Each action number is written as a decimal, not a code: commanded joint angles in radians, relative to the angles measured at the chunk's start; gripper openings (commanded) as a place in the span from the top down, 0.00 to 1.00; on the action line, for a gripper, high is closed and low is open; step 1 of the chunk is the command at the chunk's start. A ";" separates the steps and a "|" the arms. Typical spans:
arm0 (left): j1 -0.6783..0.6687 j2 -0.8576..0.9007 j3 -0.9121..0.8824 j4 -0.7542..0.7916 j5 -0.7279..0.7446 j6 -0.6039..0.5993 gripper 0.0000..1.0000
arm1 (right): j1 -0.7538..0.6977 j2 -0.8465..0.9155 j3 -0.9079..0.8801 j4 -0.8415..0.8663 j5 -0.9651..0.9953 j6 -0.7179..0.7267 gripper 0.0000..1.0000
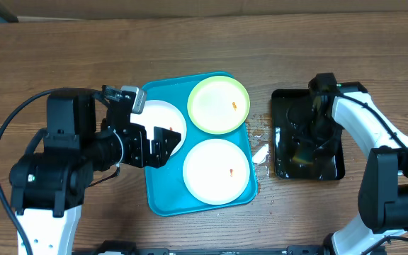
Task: Clean dirty plates on tray and stack at the side
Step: 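Grasp the sponge with the right gripper in the black tray, then grip the cream plate rim with the left gripper to hold it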
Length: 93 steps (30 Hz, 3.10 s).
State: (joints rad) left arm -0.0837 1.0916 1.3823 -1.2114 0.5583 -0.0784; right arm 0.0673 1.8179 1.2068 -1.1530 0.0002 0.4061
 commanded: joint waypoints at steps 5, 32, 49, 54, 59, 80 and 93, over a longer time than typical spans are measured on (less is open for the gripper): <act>0.005 -0.072 0.034 0.033 0.039 0.047 0.00 | 0.004 -0.011 -0.006 0.161 0.033 -0.013 0.39; 0.005 -0.065 0.033 -0.120 -0.129 0.049 0.00 | -0.010 -0.011 0.122 -0.094 -0.002 -0.010 0.45; 0.005 -0.028 -0.132 -0.132 -0.174 -0.018 0.04 | -0.011 -0.011 -0.121 0.158 -0.040 -0.011 0.93; 0.003 -0.004 -0.238 -0.066 -0.174 -0.041 0.07 | -0.010 -0.011 -0.088 0.117 -0.047 -0.011 0.96; -0.031 0.016 -0.351 0.026 -0.228 -0.052 0.13 | -0.011 -0.011 -0.075 0.100 -0.047 -0.011 0.96; -0.266 0.285 -0.472 0.260 -0.359 -0.235 0.10 | -0.011 -0.011 -0.075 0.151 -0.090 -0.014 0.61; -0.309 0.489 -0.472 0.355 -0.356 -0.215 0.42 | -0.011 -0.011 -0.075 0.124 -0.092 -0.014 0.60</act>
State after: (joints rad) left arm -0.3882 1.5349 0.9184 -0.8684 0.1993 -0.2928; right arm 0.0597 1.8149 1.1107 -1.0195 -0.0826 0.3916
